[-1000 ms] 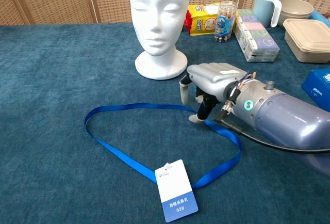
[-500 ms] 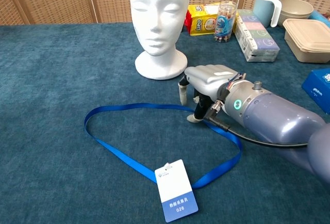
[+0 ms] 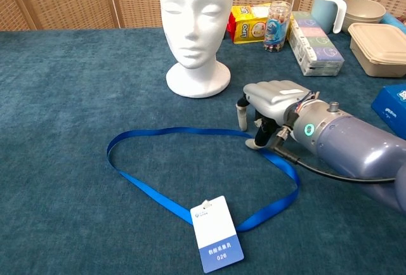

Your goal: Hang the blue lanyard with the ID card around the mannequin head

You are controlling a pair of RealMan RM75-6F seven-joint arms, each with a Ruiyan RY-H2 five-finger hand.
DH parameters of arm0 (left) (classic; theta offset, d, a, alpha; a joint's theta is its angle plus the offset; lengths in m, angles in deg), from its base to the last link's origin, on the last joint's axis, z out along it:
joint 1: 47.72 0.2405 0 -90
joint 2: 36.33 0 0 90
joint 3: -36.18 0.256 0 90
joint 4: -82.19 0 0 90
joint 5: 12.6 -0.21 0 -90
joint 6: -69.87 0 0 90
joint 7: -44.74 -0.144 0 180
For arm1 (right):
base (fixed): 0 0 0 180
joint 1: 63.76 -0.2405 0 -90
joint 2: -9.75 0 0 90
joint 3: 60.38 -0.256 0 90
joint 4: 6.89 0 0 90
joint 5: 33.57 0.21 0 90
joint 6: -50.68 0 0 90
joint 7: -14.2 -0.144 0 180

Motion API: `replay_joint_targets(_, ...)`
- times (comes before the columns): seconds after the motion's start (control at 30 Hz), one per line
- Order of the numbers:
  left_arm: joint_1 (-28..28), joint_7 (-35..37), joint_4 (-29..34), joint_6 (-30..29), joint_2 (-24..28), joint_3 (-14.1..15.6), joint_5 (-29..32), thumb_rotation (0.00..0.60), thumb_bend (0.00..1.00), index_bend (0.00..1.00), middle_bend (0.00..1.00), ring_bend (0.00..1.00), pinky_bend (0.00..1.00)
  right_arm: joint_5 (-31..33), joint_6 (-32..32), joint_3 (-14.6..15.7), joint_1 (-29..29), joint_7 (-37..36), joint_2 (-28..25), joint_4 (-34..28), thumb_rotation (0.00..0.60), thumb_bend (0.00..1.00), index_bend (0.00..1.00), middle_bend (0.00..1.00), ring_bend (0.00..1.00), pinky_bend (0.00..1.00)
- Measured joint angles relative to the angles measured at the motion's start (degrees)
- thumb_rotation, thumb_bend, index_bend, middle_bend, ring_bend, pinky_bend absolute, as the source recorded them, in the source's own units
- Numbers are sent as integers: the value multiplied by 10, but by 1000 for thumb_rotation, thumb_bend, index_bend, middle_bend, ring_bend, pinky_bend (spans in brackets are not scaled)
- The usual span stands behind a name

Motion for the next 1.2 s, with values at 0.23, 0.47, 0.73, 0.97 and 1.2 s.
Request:
replay_joint_targets(0.23, -2, 1, -1, 2, -2, 1, -1, 507, 180, 534, 542, 475, 272, 3, -5, 4, 3, 0, -7, -4, 600, 408, 495, 986, 1000, 1000)
replay_joint_targets(0.47, -3, 0, -3, 3, -5, 1, -1, 507, 180, 534, 542, 474, 272, 9, -3, 6, 1, 3, -9, -6, 600, 447, 505, 986, 1000, 1000)
replay_joint_targets(0.73, -3, 1, -5, 2, -6, 2, 2, 509, 180, 534, 542, 475, 272, 20, 2, 6, -5, 9, -10, -2, 600, 470, 523, 986, 1000, 1000)
replay_joint_targets(0.97, -5, 3, -7, 3, -8, 0, 2, 503, 180, 534, 542, 474, 274, 24, 4, 9, -7, 9, -7, 3, 600, 487, 567, 985, 1000, 1000)
replay_joint_targets(1.2, -11, -3, -10, 11, -7, -1, 7, 507, 180, 534, 542, 485, 329, 23, 1, 10, -7, 5, -8, 0, 600, 499, 578, 986, 1000, 1000)
